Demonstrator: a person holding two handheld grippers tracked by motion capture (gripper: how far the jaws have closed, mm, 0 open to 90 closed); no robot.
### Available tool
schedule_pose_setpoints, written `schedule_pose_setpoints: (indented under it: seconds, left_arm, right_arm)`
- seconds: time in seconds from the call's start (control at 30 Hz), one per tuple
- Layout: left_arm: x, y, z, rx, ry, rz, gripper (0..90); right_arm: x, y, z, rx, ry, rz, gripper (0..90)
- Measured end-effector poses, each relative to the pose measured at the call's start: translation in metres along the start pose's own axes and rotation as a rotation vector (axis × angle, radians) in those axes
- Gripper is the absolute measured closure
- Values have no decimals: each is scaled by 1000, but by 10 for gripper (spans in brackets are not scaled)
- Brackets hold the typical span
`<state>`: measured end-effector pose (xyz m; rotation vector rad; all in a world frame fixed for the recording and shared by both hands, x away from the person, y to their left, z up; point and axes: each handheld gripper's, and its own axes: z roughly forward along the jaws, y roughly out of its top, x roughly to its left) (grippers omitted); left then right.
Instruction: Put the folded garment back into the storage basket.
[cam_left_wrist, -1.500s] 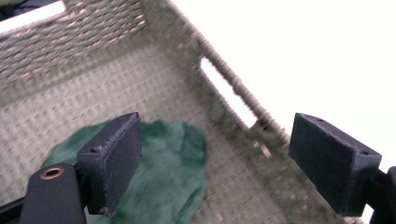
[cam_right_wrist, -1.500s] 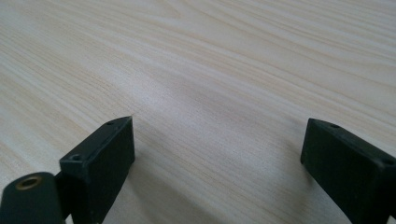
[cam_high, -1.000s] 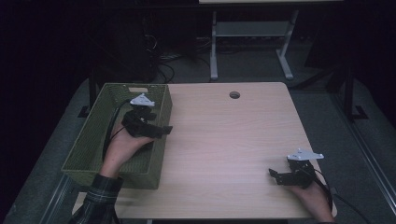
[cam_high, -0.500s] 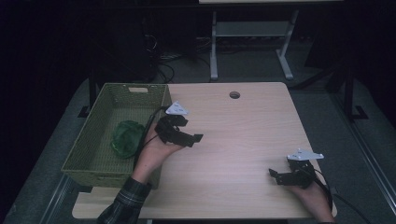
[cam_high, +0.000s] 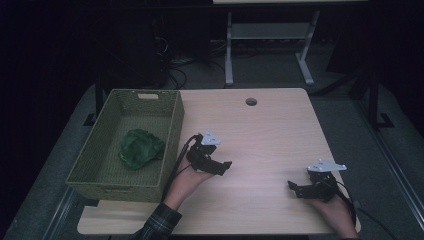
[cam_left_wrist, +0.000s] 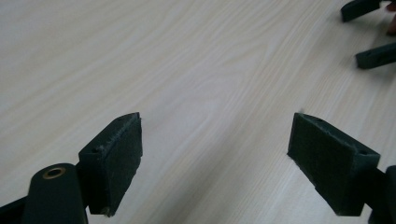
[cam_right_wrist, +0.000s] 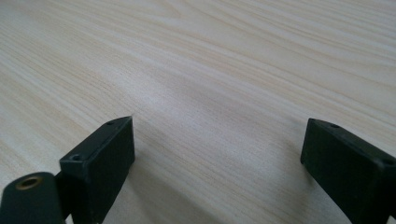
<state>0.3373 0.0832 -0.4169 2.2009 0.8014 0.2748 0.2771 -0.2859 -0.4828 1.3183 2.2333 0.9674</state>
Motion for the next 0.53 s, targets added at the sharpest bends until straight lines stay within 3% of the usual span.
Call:
schedule_pose_setpoints:
  seconds: [0.13, 0.37, 0.53]
  left_arm:
    - [2, -15, 11, 4, 34, 10, 171]
    - [4, -36, 28, 63, 26, -8, 165]
    - [3, -42, 35, 82, 42, 12, 157]
  right_arm:
    - [0, 0, 0, 0, 0, -1, 95]
    - [0, 0, 0, 0, 3, -2, 95]
    - [0, 0, 0, 0, 8, -7, 95]
